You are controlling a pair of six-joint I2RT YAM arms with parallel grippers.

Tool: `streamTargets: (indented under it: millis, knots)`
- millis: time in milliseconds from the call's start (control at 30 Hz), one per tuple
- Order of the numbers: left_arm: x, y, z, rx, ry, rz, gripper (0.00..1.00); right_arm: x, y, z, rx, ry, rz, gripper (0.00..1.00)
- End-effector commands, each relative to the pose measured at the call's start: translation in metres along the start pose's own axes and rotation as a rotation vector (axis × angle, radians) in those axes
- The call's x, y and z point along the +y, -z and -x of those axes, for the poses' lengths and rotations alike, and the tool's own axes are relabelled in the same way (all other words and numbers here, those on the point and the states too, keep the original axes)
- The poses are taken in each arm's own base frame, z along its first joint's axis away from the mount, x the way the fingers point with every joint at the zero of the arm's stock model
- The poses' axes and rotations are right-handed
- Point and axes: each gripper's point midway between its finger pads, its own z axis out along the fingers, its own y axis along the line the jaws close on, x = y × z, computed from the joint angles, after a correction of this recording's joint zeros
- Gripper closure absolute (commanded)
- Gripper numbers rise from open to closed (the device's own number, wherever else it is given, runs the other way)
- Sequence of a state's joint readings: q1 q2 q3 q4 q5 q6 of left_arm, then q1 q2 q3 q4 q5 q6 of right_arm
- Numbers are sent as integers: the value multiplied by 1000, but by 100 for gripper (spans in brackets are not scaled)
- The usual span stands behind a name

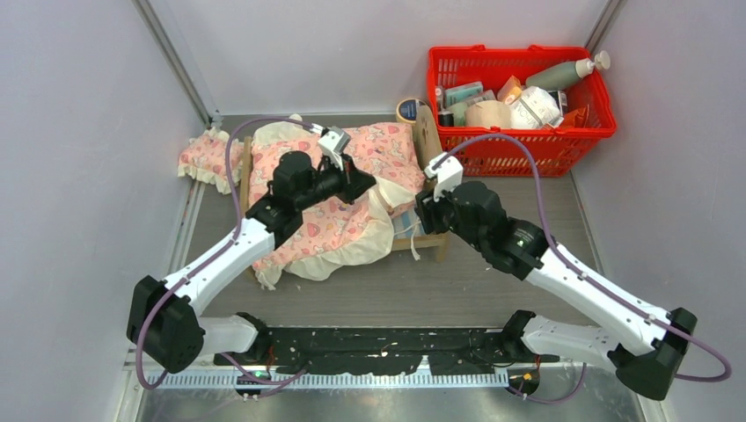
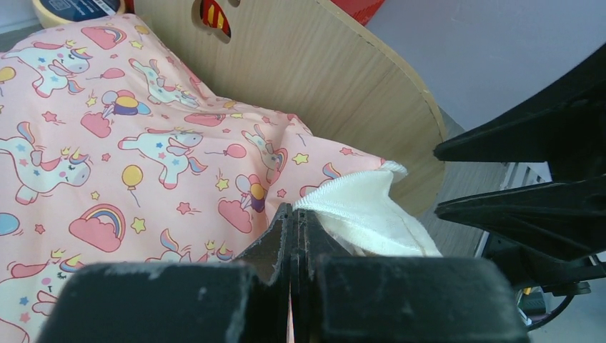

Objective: Set up the pet bed
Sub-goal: Cross the ropes on the bed frame.

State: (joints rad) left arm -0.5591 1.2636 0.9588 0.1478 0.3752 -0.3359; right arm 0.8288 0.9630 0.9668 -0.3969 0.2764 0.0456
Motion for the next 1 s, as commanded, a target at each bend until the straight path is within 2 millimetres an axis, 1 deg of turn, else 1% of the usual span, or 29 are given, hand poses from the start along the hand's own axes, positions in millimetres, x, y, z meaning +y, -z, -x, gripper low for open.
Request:
streamTargets:
  millis: [0,133,200,333,400,533,567,700,767,800,867,967]
  knots:
    - [-5,9,25,-68,2,-26,100,-2,-9,21,20,73,6,46]
    - [8,16,27,-83,10,10,100,-4,-26,12,85,55,14,47]
    - [14,19,27,-85,18,25,100,-3,-30,8,104,55,12,47]
    - [20,22,30,-92,25,36,100,0,-35,5,109,48,27,47]
    - [22,22,32,-97,30,39,100,3,-39,4,111,42,41,49]
    - [26,22,32,-101,42,42,100,8,-46,-1,114,-8,54,59]
    - [27,22,32,-101,42,44,100,11,-49,0,102,-27,60,60]
    - [30,23,30,-104,54,48,100,13,-53,-7,108,-66,57,67]
    - [31,24,30,-106,57,49,100,14,-53,-8,105,-72,58,75]
    - [32,24,30,-107,58,51,100,14,-53,-7,102,-73,59,85]
    - [34,24,30,-108,59,57,100,13,-49,-2,94,-71,63,94]
    - [40,24,28,-104,60,84,100,-1,-31,14,96,-52,6,95]
